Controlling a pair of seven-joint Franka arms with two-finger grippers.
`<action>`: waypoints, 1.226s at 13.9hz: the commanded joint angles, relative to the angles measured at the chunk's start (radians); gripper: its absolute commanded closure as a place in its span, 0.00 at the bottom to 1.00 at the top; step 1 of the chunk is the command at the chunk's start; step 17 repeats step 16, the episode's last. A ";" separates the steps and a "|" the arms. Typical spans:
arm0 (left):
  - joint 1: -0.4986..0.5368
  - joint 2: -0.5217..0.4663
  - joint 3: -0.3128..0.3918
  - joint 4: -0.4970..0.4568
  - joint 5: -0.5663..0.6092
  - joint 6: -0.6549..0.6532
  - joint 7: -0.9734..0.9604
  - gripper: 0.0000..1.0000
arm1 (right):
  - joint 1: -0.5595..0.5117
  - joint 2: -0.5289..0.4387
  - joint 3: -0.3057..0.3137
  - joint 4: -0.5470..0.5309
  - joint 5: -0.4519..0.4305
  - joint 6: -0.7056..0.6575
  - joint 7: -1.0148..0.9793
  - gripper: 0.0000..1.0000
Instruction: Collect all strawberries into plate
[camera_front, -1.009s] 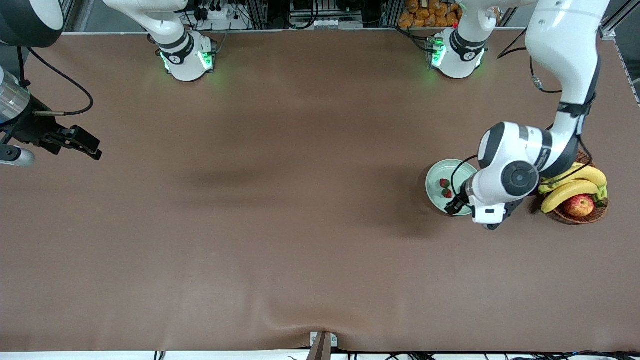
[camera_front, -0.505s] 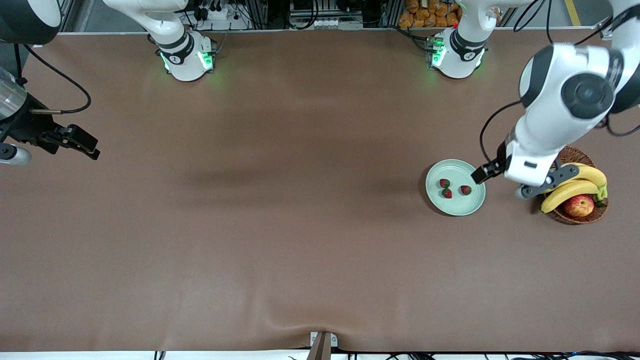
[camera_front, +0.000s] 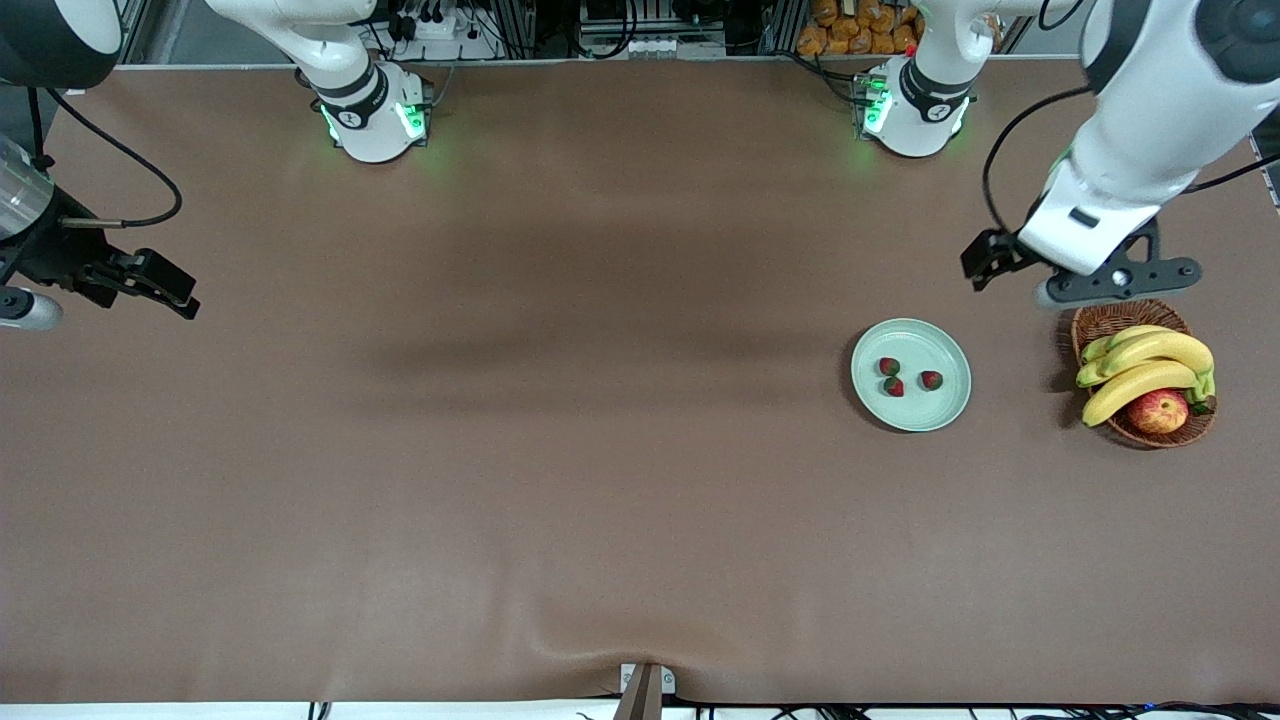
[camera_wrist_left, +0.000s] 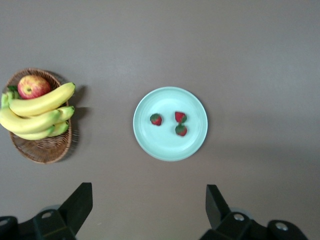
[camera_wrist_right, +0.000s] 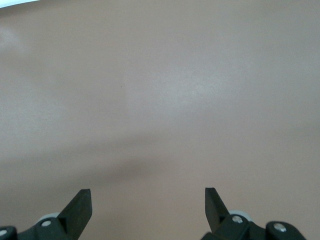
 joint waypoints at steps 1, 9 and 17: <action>-0.032 0.007 0.080 0.140 -0.050 -0.166 0.188 0.00 | 0.005 0.007 0.000 0.019 -0.019 -0.015 0.000 0.00; -0.022 0.008 0.082 0.220 -0.121 -0.241 0.191 0.00 | 0.005 0.007 0.000 0.018 -0.019 -0.016 0.007 0.00; -0.022 -0.001 0.079 0.215 -0.119 -0.244 0.191 0.00 | 0.005 0.007 0.000 0.016 -0.018 -0.016 0.008 0.00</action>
